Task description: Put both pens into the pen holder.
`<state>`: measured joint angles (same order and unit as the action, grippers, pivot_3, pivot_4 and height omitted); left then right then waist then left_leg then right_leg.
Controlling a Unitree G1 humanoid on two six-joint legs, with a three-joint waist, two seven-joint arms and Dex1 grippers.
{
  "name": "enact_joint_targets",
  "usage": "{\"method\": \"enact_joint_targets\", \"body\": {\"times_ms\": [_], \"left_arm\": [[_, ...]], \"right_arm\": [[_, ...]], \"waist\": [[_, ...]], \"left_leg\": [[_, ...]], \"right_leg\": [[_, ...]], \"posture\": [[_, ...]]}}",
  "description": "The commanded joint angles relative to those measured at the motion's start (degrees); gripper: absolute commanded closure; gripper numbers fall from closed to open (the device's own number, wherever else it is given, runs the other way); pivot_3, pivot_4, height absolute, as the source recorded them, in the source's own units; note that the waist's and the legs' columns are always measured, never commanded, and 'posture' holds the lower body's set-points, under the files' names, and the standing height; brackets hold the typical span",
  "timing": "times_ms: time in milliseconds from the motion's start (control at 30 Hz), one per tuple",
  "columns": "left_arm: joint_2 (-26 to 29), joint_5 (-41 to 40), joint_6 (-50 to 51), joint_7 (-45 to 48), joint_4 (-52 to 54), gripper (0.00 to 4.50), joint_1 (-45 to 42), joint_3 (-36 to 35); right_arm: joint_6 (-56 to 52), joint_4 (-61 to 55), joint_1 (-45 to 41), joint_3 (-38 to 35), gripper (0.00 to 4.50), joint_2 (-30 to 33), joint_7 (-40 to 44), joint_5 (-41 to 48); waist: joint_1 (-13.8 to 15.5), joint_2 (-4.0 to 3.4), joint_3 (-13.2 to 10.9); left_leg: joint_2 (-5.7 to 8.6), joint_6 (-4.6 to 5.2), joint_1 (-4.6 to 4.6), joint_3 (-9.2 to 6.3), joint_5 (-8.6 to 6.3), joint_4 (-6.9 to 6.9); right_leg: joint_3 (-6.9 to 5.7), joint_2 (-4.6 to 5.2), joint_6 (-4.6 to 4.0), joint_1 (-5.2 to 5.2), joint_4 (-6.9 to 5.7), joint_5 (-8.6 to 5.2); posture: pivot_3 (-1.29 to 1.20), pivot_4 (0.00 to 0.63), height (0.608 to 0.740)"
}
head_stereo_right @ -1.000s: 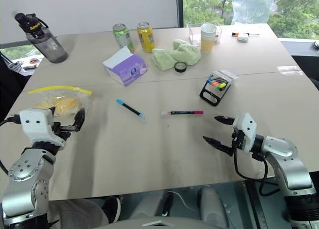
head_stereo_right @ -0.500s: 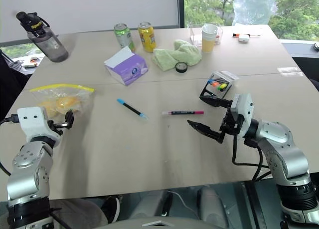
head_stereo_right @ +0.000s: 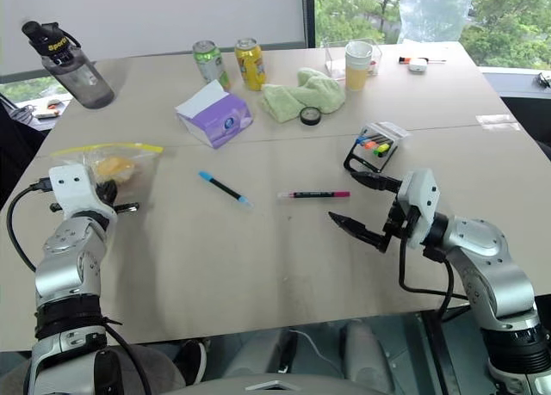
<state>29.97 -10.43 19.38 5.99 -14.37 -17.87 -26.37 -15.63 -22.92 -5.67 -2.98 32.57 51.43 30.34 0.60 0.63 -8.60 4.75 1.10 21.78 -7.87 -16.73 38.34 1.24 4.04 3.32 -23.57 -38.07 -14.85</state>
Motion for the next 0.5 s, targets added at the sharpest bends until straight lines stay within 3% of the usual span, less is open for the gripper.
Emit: {"method": "enact_joint_targets", "body": {"times_ms": [33,300,500], "left_arm": [[2.5,1.6,-5.1,0.1,-0.5,4.43,-3.0,0.6],[11.0,9.0,-19.1,0.4,-14.6,4.43,-19.3,6.9],[15.3,15.7,-29.3,-1.3,-36.5,4.43,-35.2,13.4]], "right_arm": [[1.8,-2.6,0.1,-0.5,0.0,-0.2,-0.6,-0.2],[2.2,-1.9,-0.4,0.0,0.0,-0.6,-0.7,-0.9],[2.6,-1.8,-0.2,0.8,0.0,-1.0,-0.8,-1.4]], "waist": [[0.0,0.01,0.0],[0.1,0.11,0.0],[-0.4,0.12,0.0]], "left_leg": [[0.0,0.0,0.0,0.0,0.0,0.0],[0.05,0.0,0.06,-0.06,0.0,0.03],[0.09,0.0,0.07,-0.01,0.0,0.02]], "right_leg": [[0.0,0.0,0.0,0.0,0.0,0.0],[-0.14,0.01,0.0,0.0,0.01,0.0],[-0.13,0.03,0.01,-0.06,-0.04,0.0]], "posture": [[0.0,0.15,0.74],[0.0,0.15,0.74],[0.0,0.15,0.74]]}}
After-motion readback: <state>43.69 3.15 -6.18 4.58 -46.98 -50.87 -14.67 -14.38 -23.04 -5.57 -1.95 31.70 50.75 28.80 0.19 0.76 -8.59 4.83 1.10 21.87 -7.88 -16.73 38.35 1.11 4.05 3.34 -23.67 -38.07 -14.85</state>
